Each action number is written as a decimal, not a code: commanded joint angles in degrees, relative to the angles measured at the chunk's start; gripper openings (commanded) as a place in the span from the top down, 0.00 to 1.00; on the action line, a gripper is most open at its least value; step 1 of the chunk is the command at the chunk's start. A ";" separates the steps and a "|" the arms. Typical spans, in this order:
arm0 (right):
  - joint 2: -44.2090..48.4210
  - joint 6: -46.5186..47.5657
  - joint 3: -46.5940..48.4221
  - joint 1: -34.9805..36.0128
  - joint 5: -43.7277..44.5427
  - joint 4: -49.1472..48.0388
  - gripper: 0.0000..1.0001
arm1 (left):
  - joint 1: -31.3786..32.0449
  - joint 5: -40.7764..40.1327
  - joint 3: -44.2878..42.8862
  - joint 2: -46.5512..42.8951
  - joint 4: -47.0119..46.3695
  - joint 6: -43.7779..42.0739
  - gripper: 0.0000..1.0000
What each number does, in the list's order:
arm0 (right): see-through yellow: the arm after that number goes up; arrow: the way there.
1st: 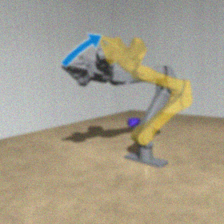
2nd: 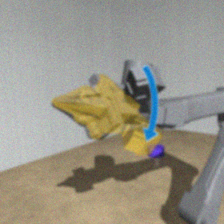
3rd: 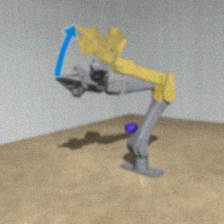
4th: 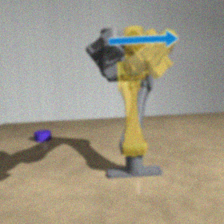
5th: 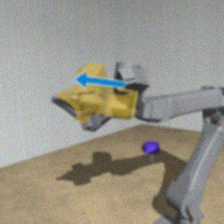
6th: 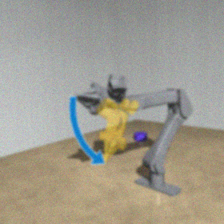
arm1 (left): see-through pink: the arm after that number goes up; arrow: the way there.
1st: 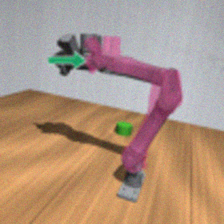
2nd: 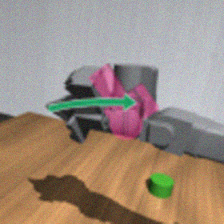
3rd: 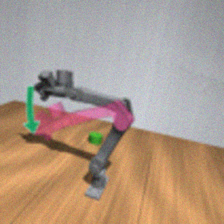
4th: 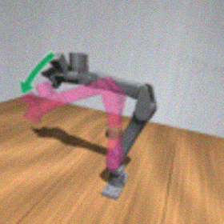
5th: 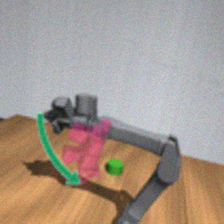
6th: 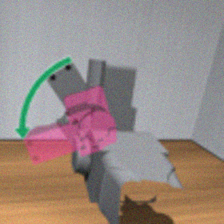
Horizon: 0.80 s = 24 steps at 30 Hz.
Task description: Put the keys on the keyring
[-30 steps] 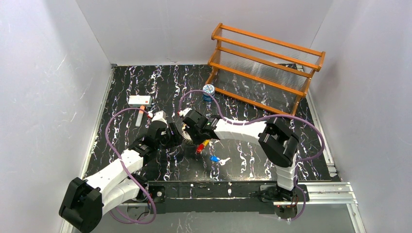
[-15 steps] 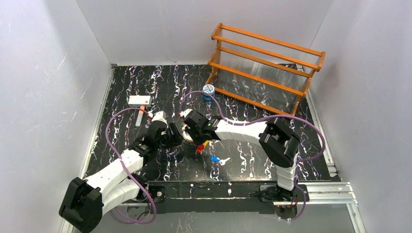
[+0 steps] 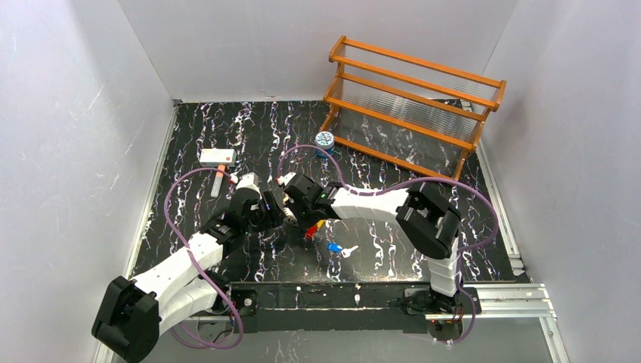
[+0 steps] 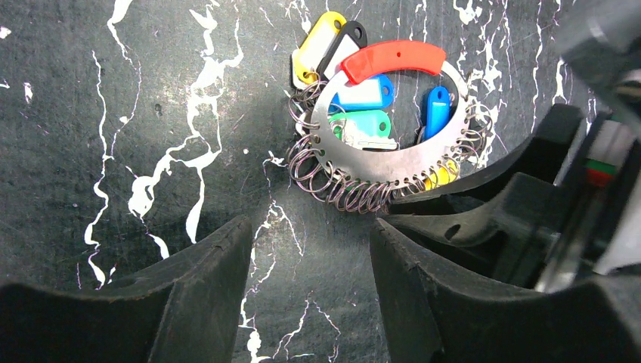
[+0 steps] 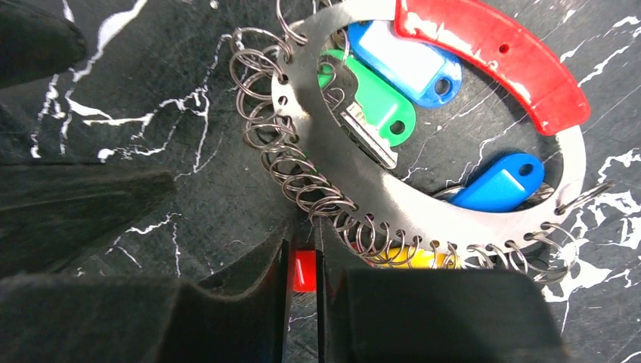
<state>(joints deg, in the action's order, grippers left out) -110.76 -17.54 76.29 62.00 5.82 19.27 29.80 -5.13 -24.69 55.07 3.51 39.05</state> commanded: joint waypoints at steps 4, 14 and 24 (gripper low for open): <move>-2.00 0.40 1.33 -0.13 1.18 -0.46 0.79 | -0.09 -0.28 0.61 -0.32 0.50 -0.18 0.43; 0.22 2.02 -0.15 -0.13 1.90 -1.28 0.99 | -0.09 -0.83 0.02 -1.19 1.41 -0.71 0.43; 12.14 3.89 -8.78 -5.45 -10.60 -7.92 0.99 | -0.09 -2.05 -1.03 -5.49 2.26 -3.99 0.43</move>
<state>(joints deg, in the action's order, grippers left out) -105.36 -14.96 70.39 59.94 3.33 16.80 29.80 -5.65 -24.69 51.53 4.62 37.36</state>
